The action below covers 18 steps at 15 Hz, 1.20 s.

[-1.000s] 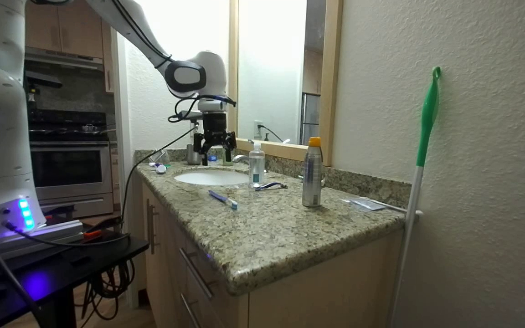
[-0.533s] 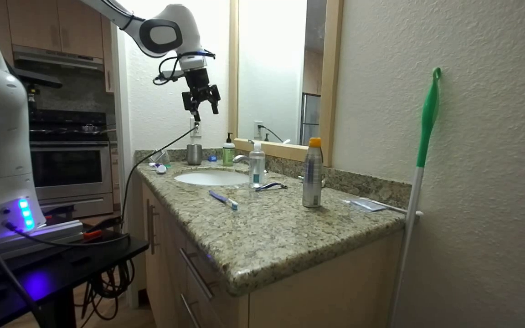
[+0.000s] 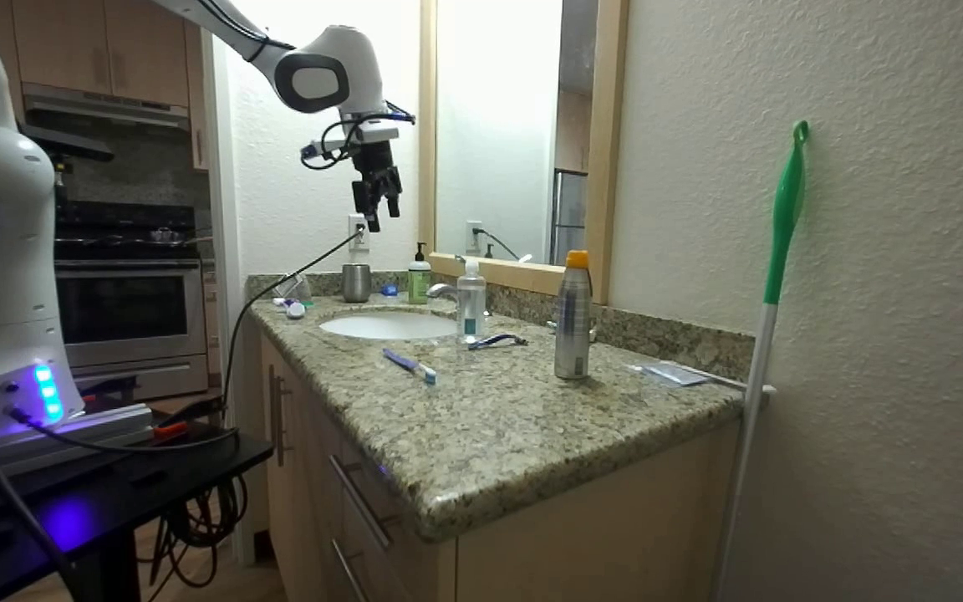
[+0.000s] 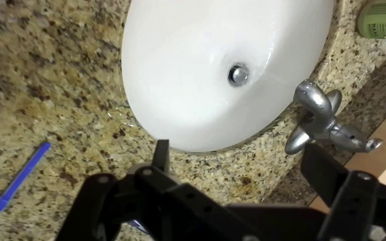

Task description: Remove the blue toothbrush from the silver cup and place it on the right side of the counter, pick up the toothbrush and place it under the running water, put the toothbrush back on the right side of the counter, close the faucet

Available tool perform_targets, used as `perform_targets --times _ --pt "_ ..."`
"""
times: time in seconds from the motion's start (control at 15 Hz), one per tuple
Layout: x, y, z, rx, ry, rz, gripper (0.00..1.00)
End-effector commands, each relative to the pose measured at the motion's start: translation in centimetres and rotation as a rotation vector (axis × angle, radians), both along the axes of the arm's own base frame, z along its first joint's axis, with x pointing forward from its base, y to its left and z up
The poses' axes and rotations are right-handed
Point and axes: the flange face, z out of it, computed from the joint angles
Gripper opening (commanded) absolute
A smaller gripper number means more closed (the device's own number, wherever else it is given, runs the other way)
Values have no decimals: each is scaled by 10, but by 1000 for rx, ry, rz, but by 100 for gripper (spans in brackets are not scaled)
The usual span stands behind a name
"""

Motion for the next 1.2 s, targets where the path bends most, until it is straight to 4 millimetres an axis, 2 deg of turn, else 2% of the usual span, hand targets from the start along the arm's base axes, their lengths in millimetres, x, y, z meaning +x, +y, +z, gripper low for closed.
perform_targets --times 0.0,0.07,0.2,0.27,0.33,0.4,0.53,0.67,0.93,1.13 --pt "80 -6 -4 -165 11 15 100" --pt "93 -13 2 -197 -25 -29 100" --pt "124 -5 10 -261 -83 -120 100" --pt "133 -9 8 -297 -97 -159 100" --pt "113 -2 8 -252 -70 -101 100" --pt "123 -2 8 -271 -81 -130 100" --pt "131 -5 5 -281 -86 -147 100" --pt "128 6 -5 -246 -66 2 100" --pt "148 -5 -17 -216 -27 211 100" --pt "166 -16 -24 -265 106 331 100"
